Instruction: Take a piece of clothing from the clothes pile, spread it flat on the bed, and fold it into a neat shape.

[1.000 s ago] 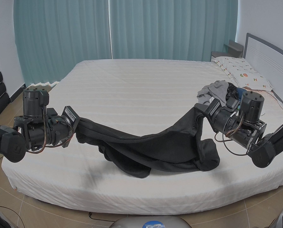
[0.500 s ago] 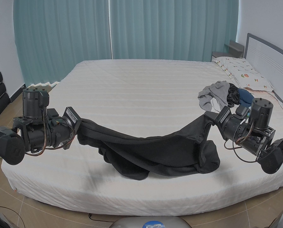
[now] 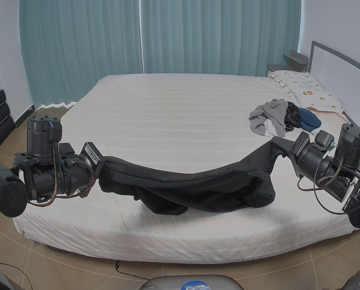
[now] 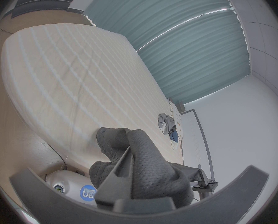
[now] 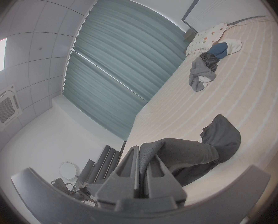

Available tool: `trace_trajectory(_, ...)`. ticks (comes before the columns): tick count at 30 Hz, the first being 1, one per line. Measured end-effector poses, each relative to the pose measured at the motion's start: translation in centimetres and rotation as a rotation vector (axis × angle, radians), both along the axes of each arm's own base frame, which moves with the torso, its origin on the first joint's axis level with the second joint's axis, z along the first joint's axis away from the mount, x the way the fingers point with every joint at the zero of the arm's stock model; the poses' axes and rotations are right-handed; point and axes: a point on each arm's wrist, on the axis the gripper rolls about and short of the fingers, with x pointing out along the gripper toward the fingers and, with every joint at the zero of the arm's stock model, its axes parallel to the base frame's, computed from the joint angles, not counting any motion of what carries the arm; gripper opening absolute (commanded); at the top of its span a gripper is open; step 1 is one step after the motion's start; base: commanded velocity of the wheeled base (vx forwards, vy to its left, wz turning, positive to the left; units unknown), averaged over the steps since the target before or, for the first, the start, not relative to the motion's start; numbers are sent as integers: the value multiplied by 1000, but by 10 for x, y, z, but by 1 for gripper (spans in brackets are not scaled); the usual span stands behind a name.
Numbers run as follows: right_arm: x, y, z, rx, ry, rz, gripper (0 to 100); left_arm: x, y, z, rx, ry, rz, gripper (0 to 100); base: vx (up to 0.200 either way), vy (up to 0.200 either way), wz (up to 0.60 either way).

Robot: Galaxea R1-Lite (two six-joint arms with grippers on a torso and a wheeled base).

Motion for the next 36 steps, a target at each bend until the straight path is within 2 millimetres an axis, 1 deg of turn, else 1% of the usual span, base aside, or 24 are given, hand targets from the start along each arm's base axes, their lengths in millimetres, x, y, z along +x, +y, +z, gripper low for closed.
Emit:
trace_trajectory(1,-3,-1,3,4,-11,0,0,-2,0,1,-1,-5,-1,0,-200,0,0)
trace_trajectory(5,-23,-10,26,20,-71,0,0,-16,2,15,-8,-46,-11,0,0,0,0)
trace_trajectory(8,-34,-15,40,30,-105,-1,0,-25,4,25,-11,-73,-16,0,0,0,0)
trace_trajectory(9,-38,-17,48,36,-123,-3,0,-29,5,32,-16,-94,-18,0,0,0,0)
trace_trajectory(10,-39,-18,53,39,-131,-5,0,-30,6,35,-17,-101,-18,0,0,0,0)
trace_trajectory(12,-44,-21,73,55,-175,-11,0,-34,7,47,-24,-127,-18,0,0,0,0)
trace_trajectory(14,-46,-23,88,67,-208,-16,0,-36,8,57,-29,-145,-18,0,0,0,0)
trace_trajectory(15,-47,-25,103,78,-238,-21,0,-37,8,65,-33,-160,-18,0,0,0,0)
trace_trajectory(16,-47,-27,111,85,-256,-26,0,-37,9,70,-36,-169,-17,0,0,0,0)
trace_trajectory(20,-44,-33,162,124,-373,-63,0,-31,9,92,-49,-209,-8,0,0,0,0)
trace_trajectory(21,-41,-33,169,129,-387,-69,0,-29,8,94,-49,-210,-6,0,0,0,0)
trace_trajectory(23,-32,-33,185,136,-416,-87,0,-22,7,100,-51,-213,0,0,100,0,0)
trace_trajectory(24,-23,-32,191,136,-421,-99,0,-16,6,102,-54,-211,5,0,200,0,0)
trace_trajectory(26,-9,-30,194,129,-414,-114,0,-8,4,103,-56,-202,12,0,200,0,0)
trace_trajectory(27,2,-28,195,123,-407,-124,0,-1,3,104,-57,-196,17,0,200,0,0)
trace_trajectory(30,35,-22,189,102,-374,-150,0,17,0,102,-58,-179,28,0,200,0,0)
trace_trajectory(33,69,-16,174,80,-337,-172,0,40,-5,95,-53,-151,41,0,200,0,0)
trace_trajectory(36,93,-13,162,72,-327,-185,0,59,-9,87,-48,-126,49,0,200,0,0)
